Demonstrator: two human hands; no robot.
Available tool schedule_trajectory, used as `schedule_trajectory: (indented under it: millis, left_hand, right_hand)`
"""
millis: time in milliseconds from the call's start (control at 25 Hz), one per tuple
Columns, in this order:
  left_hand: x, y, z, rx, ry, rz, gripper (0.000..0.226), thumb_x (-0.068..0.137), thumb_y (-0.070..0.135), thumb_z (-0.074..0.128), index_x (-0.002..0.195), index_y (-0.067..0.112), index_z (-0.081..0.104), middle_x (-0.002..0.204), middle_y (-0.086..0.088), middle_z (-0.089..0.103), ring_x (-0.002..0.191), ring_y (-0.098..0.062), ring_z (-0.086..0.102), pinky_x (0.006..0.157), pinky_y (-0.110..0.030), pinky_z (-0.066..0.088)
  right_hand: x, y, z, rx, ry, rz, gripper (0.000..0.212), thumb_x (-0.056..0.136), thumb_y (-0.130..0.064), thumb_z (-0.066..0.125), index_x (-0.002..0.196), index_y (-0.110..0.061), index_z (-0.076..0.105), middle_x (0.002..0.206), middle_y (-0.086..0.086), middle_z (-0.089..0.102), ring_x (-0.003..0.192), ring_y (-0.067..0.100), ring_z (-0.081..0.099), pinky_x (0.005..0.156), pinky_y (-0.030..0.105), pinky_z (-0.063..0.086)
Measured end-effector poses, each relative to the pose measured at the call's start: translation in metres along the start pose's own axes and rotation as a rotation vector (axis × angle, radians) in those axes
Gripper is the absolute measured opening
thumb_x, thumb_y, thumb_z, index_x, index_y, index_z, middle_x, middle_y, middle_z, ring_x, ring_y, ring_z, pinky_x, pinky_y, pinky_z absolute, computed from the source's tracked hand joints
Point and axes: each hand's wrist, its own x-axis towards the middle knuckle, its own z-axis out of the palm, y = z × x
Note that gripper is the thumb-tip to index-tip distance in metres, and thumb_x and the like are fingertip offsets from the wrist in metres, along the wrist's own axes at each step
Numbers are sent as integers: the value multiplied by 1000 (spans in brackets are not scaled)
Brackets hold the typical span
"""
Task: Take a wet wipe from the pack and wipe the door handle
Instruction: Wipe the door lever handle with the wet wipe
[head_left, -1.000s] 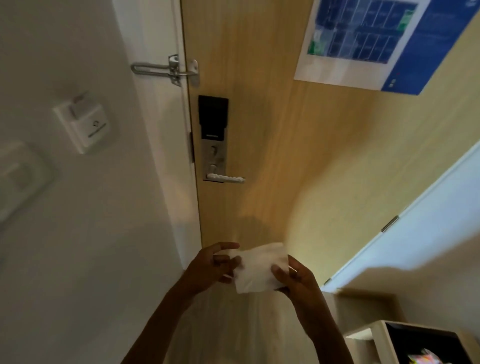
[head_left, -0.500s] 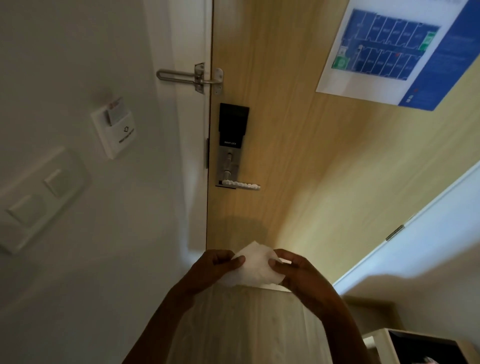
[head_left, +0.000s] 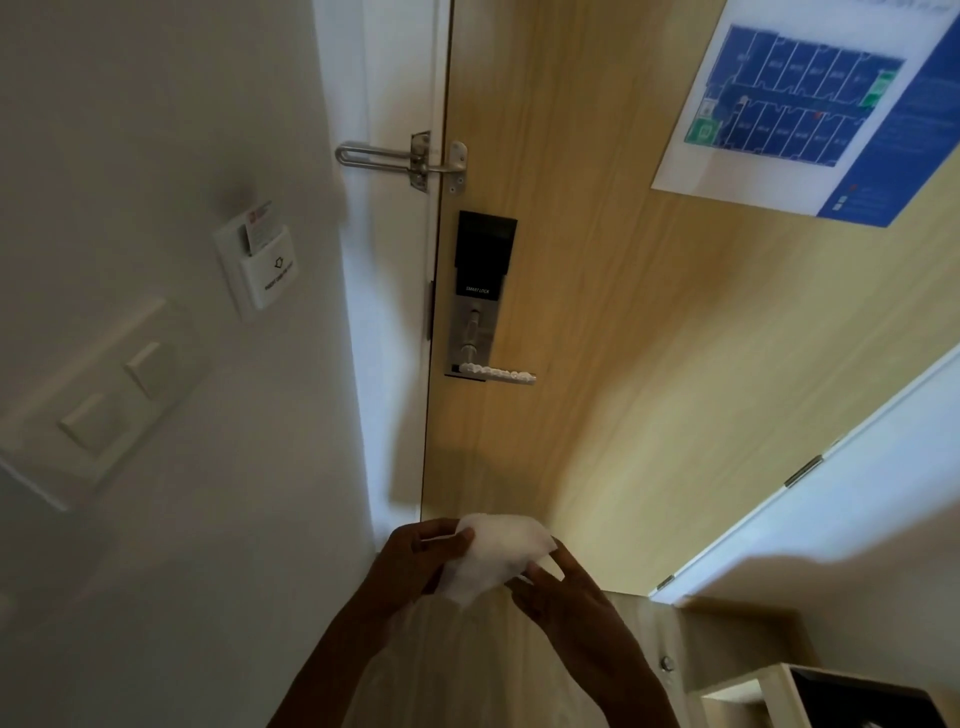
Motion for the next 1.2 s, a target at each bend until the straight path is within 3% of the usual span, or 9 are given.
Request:
schedule_trajectory:
  millis: [160,280,440,520,760,1040,1200]
  left_hand:
    - [1,-4,-5,67,43,44,27,86,22,68,109,9,71,102,-8,76,99,-27,71,87,-46,58]
    - [-1,1,-11,126,28,104,33,78,28,76,108,15,69,98,-4,77,94,-22,73,88,-43,58]
    - [1,9,-10,189,36,142,56,70,35,82,119,32,56,104,-2,76,92,-17,74,83,-37,60]
    - [3,10,-10,238,14,174,62,69,37,83,124,39,55,100,-1,77,93,-15,73,84,-33,59]
    - [13,9,-17,466,66,250,26,73,30,81,98,23,77,91,9,76,89,-8,71,85,-31,59]
    - [24,0,-13,578,90,246,26,73,44,77,84,21,78,77,11,73,76,-5,70,69,-16,56]
    - [28,3,-4,558,122,247,13,77,40,75,75,28,72,74,13,69,74,-4,67,65,-13,52]
  right_hand:
    - [5,-7,9,-331,71,-96,62,73,-34,79,129,-24,54,125,10,64,113,27,63,95,46,52]
    - [12,-12,8,-510,180,-147,51,83,-23,73,128,-28,52,115,11,68,103,24,67,89,43,56]
    - [22,-20,10,-639,177,-246,18,91,-6,61,103,-18,64,104,14,70,96,28,68,80,37,58]
    - [23,-23,12,-689,176,-259,21,91,-3,60,97,-21,69,103,8,71,96,24,67,78,30,57]
    - [28,-32,4,-873,82,-191,25,76,-17,79,96,-30,71,101,-8,71,91,10,68,79,29,59]
    - [43,-41,-14,-1100,11,-260,6,85,-24,70,85,-28,75,85,-6,73,80,8,68,72,20,55]
    - [51,-45,-30,-1109,53,-245,8,88,-31,66,81,-30,71,95,-5,68,89,11,64,73,20,52]
